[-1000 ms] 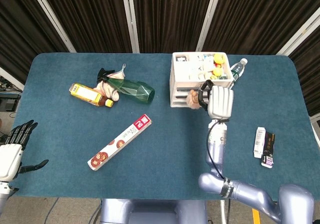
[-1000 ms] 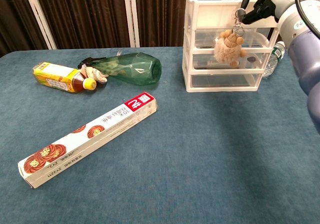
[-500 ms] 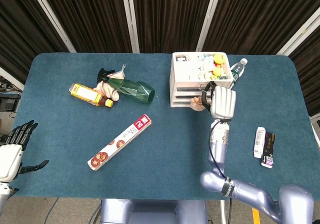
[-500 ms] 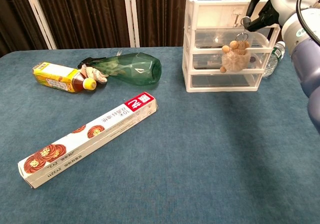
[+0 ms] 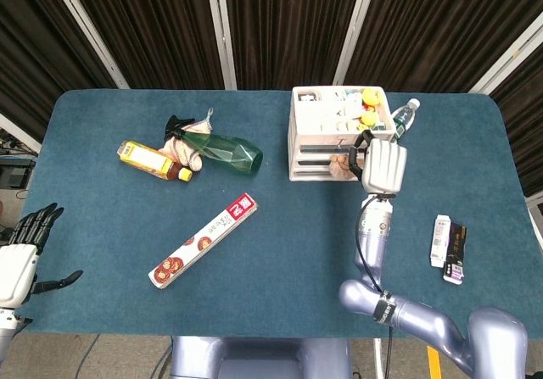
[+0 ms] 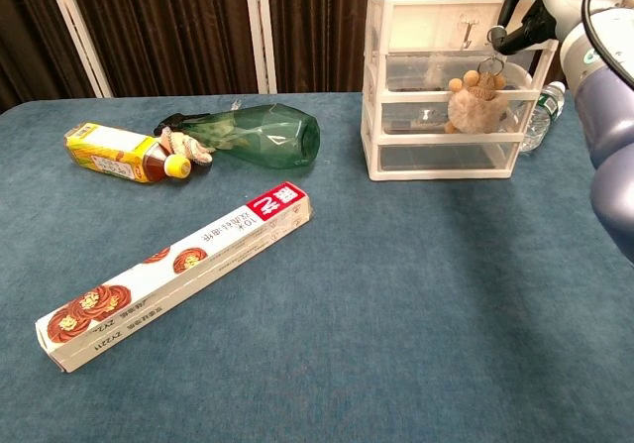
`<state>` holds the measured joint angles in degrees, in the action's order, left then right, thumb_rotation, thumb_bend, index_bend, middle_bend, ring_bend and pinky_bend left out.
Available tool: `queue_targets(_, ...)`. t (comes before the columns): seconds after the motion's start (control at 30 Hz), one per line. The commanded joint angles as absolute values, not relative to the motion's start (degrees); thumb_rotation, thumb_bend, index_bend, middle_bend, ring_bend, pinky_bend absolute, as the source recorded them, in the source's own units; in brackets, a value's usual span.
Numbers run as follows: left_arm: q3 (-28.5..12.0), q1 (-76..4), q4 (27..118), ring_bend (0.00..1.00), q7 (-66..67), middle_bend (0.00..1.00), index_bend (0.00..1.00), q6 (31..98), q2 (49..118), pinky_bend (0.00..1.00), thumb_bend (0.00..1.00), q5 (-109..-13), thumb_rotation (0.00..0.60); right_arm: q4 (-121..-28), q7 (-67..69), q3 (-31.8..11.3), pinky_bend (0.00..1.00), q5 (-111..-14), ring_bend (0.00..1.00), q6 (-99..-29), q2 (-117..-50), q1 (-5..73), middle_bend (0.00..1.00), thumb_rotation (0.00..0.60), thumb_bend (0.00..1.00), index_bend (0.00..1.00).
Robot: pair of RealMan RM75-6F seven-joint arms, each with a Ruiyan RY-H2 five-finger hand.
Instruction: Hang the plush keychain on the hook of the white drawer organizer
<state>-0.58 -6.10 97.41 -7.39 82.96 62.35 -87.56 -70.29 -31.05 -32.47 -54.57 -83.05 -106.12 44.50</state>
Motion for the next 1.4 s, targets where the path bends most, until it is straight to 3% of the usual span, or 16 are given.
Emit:
queue_targets(0.03, -0.56, -6.11, 97.43, 0.00, -7.43, 0.00, 0.02, 82.93, 62.35, 0.00, 0.08, -87.59, 0.600, -69.86, -30.93, -32.41, 0.84, -54.40, 0.98, -82.84, -106.11, 44.58, 1.00, 0.600, 0.40, 0.74)
queue_targets(0.43, -0.52, -6.15, 97.41, 0.00, -7.54, 0.00, 0.02, 82.97, 62.38, 0.00, 0.08, -87.85, 0.600, -69.92, -30.38, -32.38, 0.84, -55.53, 0.98, -85.00, -107.06, 45.21, 1.00, 0.600, 0.39, 0.73)
queue_targets(1.07, -0.10, -6.15, 98.64, 0.00, -10.03, 0.00, 0.02, 82.61, 61.10, 0.00, 0.08, -88.29, 0.600, -72.12, -29.87, -37.57, 0.84, -50.19, 1.00, -91.33, -109.37, 43.07, 1.00, 0.600, 0.39, 0.80)
queue_targets(1.4, 0.05, -6.49, 98.76, 0.00, -10.54, 0.00, 0.02, 82.34, 60.93, 0.00, 0.09, -89.00, 0.600, -72.51, -30.90, -37.48, 0.84, -49.83, 1.00, -92.17, -110.24, 43.65, 1.00, 0.600, 0.39, 0.80)
